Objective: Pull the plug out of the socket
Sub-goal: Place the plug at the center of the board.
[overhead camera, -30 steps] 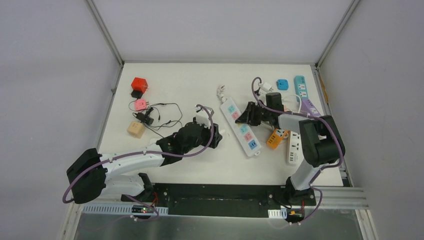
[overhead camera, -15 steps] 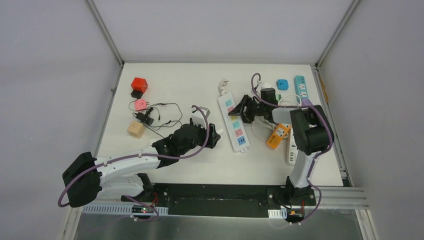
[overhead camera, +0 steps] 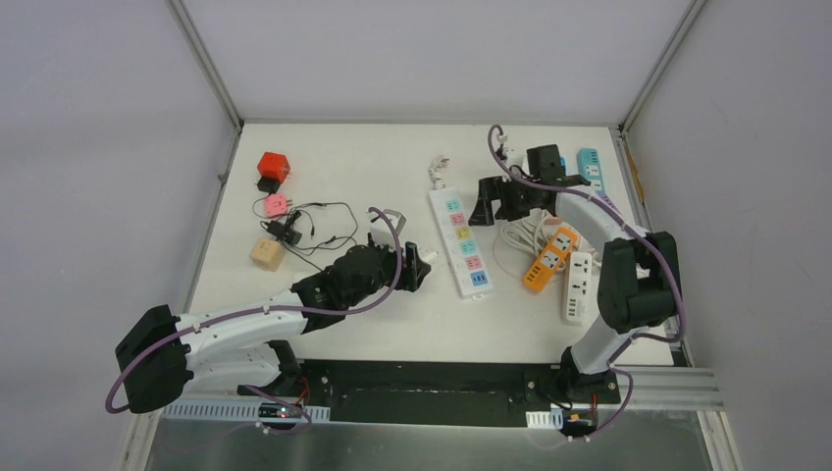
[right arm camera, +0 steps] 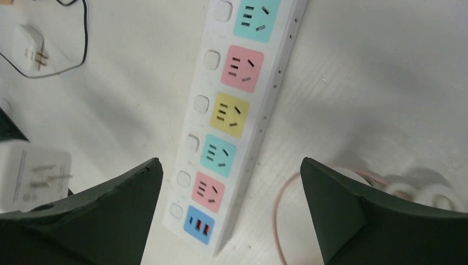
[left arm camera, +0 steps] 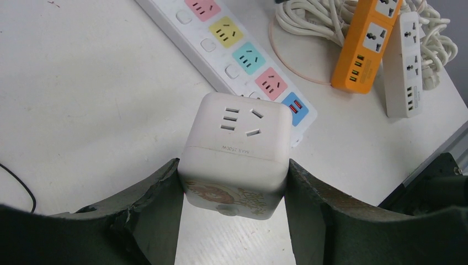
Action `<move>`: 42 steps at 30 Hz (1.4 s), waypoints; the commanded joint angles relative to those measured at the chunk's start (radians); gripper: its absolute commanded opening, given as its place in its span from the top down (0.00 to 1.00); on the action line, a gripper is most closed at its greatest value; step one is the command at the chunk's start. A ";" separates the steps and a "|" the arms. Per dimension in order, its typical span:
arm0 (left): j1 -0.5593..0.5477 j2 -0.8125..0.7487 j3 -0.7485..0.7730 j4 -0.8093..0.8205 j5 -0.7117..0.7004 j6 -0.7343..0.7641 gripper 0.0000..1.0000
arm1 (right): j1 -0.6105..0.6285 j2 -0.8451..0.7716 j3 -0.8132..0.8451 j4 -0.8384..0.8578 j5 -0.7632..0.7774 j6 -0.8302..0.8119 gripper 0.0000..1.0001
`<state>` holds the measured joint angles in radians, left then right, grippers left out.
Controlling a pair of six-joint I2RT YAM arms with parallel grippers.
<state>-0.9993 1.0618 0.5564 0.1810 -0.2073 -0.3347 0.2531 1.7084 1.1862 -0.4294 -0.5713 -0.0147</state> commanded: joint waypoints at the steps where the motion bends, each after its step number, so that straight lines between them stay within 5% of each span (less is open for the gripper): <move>1: 0.014 -0.012 -0.003 0.064 -0.002 -0.020 0.92 | -0.064 -0.138 0.043 -0.198 -0.059 -0.292 0.00; 8: 0.033 -0.002 -0.023 0.068 -0.064 -0.040 0.87 | -0.148 -0.328 -0.044 -0.191 -0.120 -0.382 0.00; 13: 0.146 0.003 -0.047 0.076 -0.006 -0.074 0.89 | -0.195 -0.394 -0.101 -0.175 -0.157 -0.407 0.00; 32: 0.507 0.012 -0.104 -0.015 -0.094 -0.181 0.92 | -0.219 -0.417 -0.129 -0.166 -0.171 -0.426 0.00; 42: 0.527 0.002 -0.076 -0.199 -0.342 -0.319 0.87 | -0.225 -0.406 -0.129 -0.167 -0.172 -0.426 0.00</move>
<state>-0.4862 1.0782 0.4587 0.0654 -0.3878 -0.5552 0.0387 1.3155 1.0542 -0.6079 -0.7158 -0.4183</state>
